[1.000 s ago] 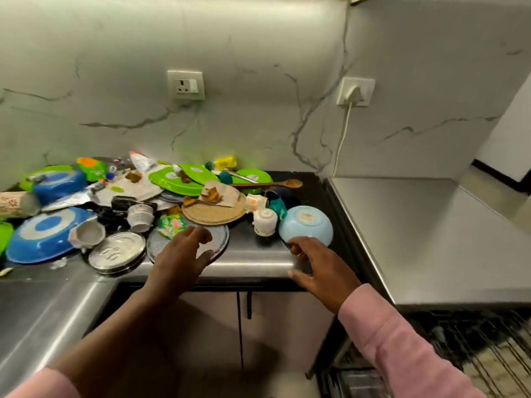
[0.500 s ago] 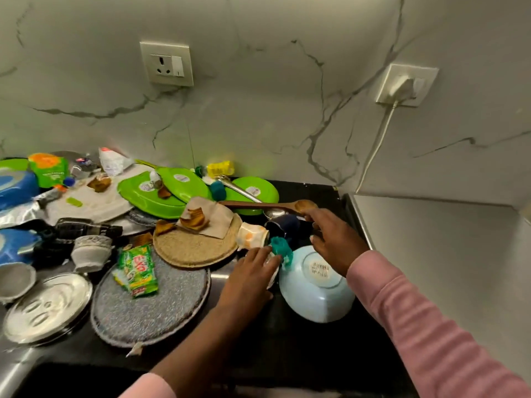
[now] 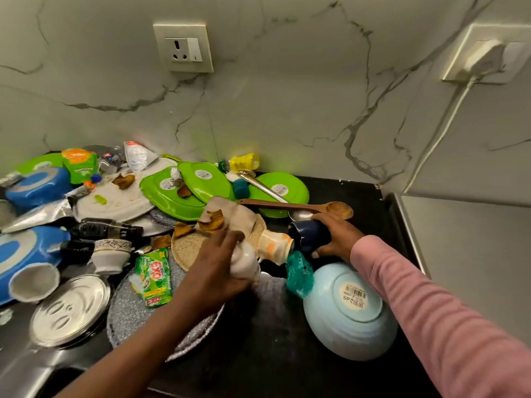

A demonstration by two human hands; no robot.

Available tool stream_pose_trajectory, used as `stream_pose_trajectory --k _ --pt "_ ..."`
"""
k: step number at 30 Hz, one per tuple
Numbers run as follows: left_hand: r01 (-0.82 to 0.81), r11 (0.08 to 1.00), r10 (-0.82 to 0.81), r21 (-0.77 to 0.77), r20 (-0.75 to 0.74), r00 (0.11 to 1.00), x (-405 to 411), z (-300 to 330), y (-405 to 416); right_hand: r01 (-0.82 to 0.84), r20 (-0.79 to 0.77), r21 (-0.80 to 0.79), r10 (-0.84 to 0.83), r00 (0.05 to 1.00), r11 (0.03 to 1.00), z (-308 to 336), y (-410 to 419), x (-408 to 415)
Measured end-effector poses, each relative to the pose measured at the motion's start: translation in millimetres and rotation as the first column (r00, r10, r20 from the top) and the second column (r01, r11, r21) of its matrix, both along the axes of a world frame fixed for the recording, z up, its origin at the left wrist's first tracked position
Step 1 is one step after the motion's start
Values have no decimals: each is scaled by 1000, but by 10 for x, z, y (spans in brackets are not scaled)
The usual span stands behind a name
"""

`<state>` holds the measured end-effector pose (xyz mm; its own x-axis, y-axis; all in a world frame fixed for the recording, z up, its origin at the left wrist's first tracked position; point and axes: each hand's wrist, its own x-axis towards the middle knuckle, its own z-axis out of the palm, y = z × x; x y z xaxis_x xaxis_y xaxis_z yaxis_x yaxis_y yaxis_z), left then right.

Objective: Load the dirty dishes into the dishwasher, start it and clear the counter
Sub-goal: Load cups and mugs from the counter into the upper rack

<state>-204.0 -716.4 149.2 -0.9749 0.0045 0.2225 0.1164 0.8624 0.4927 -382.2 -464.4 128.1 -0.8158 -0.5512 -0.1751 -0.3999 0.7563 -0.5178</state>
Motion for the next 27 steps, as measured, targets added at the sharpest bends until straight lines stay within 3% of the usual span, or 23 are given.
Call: stream_pose_trajectory --k 7,13,17,23,27 --pt "-162 986 160 -29 -55 986 -59 316 -220 31 -60 -143 -40 997 989 78 -29 125" --pt "-161 987 158 -20 -99 983 86 495 -149 119 -247 -304 -199 948 945 399 -2 556" --pt "-76 997 75 0 -133 988 370 636 83 148 -269 -434 -284 920 889 734 201 1223" --pt "183 983 -183 -20 -172 968 1072 732 603 212 -246 -441 -344 906 872 991 852 2762" --pt "352 936 -352 -11 -89 932 1844 611 1134 359 -158 -414 -454 877 837 866 1420 4049"
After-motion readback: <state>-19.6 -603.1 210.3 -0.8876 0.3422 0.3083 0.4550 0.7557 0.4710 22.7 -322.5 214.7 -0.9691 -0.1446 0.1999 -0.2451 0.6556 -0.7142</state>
